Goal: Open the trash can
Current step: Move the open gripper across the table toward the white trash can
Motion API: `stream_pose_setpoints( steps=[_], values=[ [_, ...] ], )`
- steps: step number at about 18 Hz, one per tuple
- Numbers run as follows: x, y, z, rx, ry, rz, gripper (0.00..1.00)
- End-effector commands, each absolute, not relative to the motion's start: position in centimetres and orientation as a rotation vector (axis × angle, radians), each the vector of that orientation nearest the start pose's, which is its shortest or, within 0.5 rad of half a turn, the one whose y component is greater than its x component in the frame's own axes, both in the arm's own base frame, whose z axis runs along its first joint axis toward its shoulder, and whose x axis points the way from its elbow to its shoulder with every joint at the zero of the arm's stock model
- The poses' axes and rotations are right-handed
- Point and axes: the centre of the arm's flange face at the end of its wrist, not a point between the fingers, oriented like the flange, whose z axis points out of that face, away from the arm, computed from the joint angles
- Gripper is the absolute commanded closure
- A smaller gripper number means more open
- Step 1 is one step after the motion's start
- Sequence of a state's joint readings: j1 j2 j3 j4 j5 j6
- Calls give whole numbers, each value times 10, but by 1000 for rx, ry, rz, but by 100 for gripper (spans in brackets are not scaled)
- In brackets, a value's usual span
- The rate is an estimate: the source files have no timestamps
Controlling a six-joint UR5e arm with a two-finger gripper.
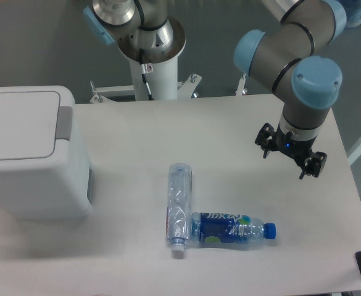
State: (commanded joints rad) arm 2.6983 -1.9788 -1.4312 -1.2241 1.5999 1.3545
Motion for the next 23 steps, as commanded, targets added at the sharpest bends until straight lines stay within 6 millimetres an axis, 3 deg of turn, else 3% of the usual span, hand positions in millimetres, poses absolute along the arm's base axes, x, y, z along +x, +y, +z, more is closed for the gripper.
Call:
stream_pose_setpoints(
  steps=[8,11,16,20,23],
  values=[
    [-534,399,358,-3114,351,129,0],
    [-525,398,340,-3085,343,89,0],
    [-489,399,356,-2992,143,125,0],
    [-457,427,381,-2861,-138,18,0],
    [-426,448,408,-2766,-222,-39,0]
  ],
)
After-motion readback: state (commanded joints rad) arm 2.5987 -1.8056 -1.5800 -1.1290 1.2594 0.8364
